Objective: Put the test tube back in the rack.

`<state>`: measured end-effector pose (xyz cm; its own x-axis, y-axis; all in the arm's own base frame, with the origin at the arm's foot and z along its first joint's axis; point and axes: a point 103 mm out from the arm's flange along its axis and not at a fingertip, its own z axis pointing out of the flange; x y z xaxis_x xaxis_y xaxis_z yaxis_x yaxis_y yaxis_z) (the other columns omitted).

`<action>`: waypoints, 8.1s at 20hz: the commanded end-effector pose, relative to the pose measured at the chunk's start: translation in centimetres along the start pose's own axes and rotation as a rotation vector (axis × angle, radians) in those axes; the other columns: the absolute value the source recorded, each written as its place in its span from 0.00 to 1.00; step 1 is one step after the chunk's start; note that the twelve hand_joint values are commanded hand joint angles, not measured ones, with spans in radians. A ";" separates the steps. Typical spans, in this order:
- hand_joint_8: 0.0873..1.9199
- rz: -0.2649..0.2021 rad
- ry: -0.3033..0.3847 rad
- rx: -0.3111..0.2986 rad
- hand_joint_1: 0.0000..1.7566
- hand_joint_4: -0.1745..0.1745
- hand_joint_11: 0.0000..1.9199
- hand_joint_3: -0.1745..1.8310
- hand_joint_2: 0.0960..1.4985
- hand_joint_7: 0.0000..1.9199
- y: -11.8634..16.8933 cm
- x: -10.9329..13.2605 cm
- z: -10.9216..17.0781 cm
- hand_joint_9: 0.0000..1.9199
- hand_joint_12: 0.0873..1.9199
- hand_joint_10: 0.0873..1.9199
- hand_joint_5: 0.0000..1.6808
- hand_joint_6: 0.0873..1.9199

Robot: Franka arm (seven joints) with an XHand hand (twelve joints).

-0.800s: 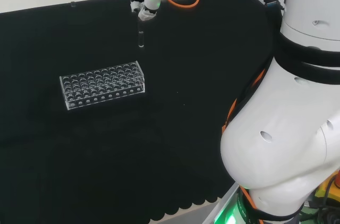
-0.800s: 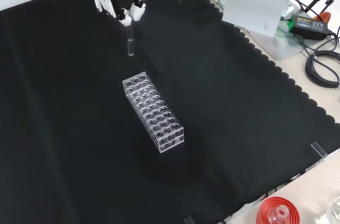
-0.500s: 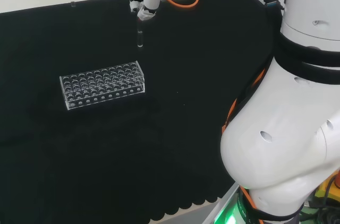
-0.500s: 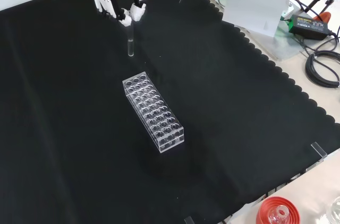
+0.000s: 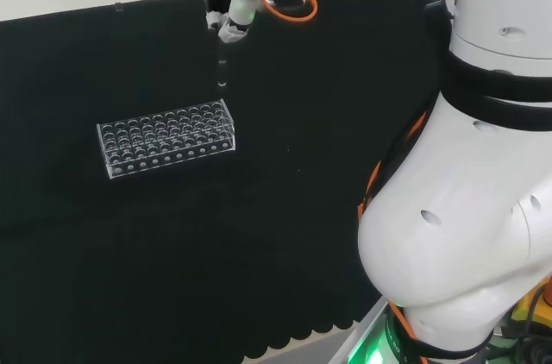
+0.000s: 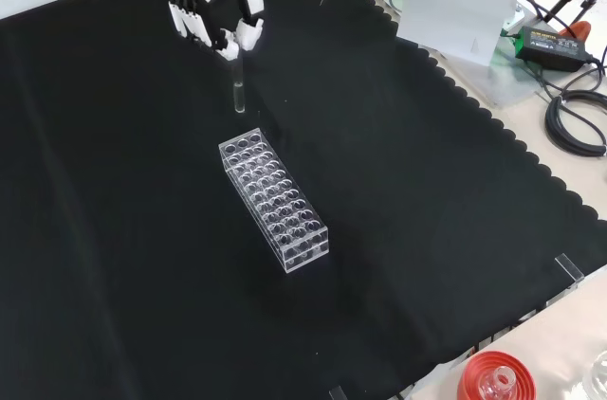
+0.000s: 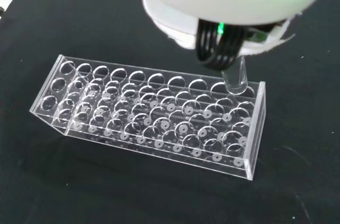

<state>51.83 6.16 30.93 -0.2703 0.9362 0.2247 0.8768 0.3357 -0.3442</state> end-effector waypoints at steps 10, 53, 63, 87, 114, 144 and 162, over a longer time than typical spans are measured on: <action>0.26 -0.054 0.019 0.037 0.82 0.00 0.55 0.52 0.27 0.79 2.3 0.6 1.8 0.71 0.55 0.21 0.81 0.25; 0.27 -0.032 0.031 0.085 0.82 0.00 0.54 0.53 0.26 0.79 4.2 -1.5 4.4 0.71 0.55 0.20 0.81 0.26; 0.27 -0.036 0.034 0.095 0.82 0.00 0.54 0.53 0.26 0.79 4.4 -1.9 4.9 0.71 0.55 0.20 0.81 0.26; 0.27 -0.052 0.048 0.115 0.82 0.00 0.54 0.53 0.26 0.79 5.6 -2.0 6.5 0.71 0.55 0.20 0.81 0.26; 0.27 0.000 0.049 0.156 0.82 0.00 0.54 0.53 0.26 0.79 6.5 -3.5 9.5 0.71 0.55 0.20 0.81 0.26; 0.27 -0.047 0.048 0.195 0.82 0.00 0.54 0.53 0.27 0.79 8.0 -1.6 11.4 0.71 0.55 0.20 0.81 0.26; 0.41 -0.129 0.123 0.306 0.63 0.41 0.24 0.40 0.25 0.51 8.2 -1.6 10.9 0.55 0.75 0.42 0.35 0.42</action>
<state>55.31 8.66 17.90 -0.3005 0.8836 0.3591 0.6888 0.4615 -0.5590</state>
